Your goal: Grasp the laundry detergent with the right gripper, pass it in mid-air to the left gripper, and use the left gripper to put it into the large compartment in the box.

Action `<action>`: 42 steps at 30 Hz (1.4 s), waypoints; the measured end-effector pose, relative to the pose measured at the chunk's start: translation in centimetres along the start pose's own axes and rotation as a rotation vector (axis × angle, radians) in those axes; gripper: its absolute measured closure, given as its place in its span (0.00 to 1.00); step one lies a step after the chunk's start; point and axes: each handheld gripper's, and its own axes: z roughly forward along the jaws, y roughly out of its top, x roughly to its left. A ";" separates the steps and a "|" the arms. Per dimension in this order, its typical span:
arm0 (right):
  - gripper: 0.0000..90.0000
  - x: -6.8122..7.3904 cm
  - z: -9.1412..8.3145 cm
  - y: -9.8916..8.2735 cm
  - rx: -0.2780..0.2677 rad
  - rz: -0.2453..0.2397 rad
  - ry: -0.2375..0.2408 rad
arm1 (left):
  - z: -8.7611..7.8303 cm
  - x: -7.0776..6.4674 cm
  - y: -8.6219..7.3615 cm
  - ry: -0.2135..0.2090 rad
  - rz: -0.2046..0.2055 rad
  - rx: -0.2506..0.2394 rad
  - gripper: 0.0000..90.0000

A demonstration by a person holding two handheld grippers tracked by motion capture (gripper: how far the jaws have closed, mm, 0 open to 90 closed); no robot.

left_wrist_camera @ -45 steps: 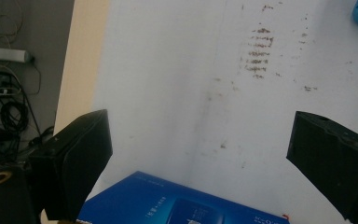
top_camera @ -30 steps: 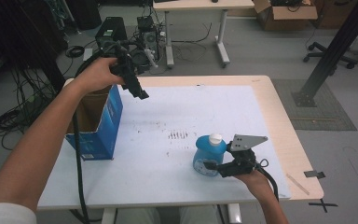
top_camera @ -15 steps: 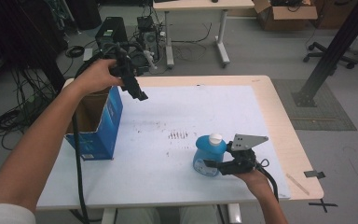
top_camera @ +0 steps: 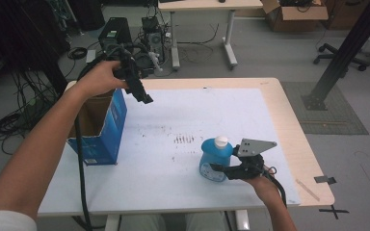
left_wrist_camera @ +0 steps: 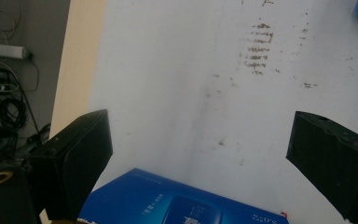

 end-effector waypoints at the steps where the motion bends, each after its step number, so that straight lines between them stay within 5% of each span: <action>1: 0.50 -0.1 -0.2 0.3 -0.014 0.006 0.006 | -0.1 0.0 0.0 0.001 0.000 0.001 0.08; 19: 0.49 -1.0 -2.4 6.1 0.052 -0.067 0.056 | -1.5 -1.7 0.4 0.000 0.010 0.000 0.08; 42: 0.49 -1.6 -1.9 9.3 0.069 -0.095 0.130 | -3.8 -5.1 0.8 -0.032 0.017 0.004 0.09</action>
